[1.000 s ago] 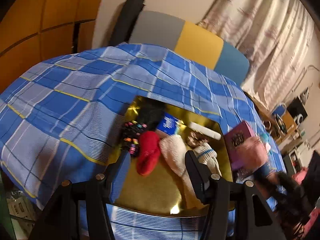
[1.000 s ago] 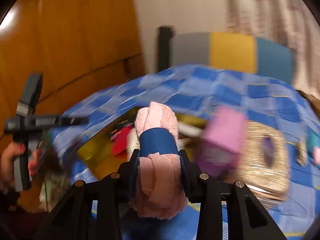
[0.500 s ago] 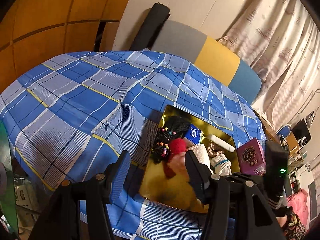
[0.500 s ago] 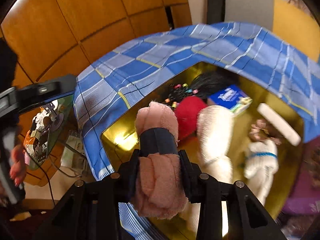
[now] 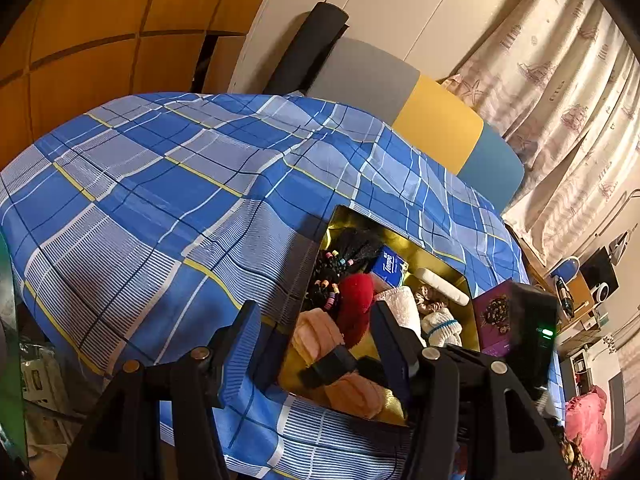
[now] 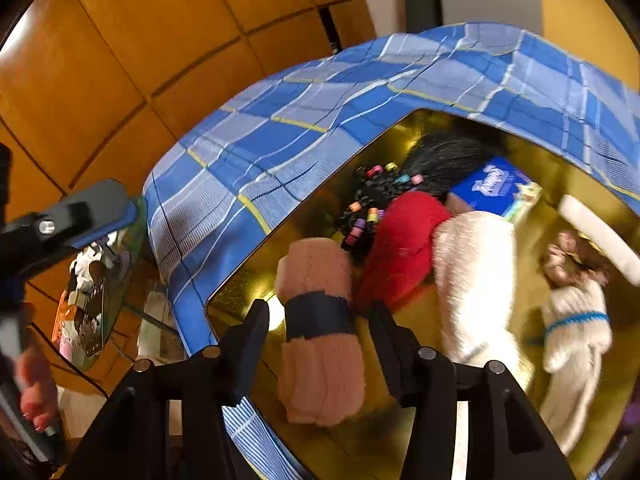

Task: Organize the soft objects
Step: 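Withdraw both grippers from the tray, then move both grippers toward the cream mesh roll and teal plush bear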

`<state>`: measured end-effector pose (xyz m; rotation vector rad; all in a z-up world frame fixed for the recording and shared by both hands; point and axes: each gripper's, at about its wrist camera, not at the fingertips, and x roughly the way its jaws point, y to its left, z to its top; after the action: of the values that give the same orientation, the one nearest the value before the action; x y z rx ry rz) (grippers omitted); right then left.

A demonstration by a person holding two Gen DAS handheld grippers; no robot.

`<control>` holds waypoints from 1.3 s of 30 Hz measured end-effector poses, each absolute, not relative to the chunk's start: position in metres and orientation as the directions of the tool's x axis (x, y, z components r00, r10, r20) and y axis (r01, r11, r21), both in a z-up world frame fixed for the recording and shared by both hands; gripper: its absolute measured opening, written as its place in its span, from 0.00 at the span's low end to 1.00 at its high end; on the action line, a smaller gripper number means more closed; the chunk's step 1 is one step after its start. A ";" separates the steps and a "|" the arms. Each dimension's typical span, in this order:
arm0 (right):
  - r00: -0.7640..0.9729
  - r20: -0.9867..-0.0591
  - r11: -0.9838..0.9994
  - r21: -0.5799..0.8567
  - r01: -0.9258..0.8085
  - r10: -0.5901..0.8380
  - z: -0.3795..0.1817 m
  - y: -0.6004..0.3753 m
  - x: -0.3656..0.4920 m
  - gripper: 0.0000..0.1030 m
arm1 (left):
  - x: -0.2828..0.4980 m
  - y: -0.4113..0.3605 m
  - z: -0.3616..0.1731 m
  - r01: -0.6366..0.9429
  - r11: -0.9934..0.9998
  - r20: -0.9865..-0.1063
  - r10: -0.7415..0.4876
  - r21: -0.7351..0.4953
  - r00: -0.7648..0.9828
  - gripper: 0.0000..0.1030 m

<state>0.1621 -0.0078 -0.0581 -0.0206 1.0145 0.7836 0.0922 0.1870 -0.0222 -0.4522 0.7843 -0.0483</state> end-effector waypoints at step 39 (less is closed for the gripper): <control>0.865 -0.485 0.941 0.336 0.047 0.130 0.024 -0.347 0.064 0.58 | 0.102 -0.017 -0.005 0.319 0.862 -0.663 -0.507 -0.394 0.550 0.56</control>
<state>0.0635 -0.3467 0.0237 0.3470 0.5268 0.0445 0.1020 -0.0165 -0.0045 -0.2392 0.8585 -0.4947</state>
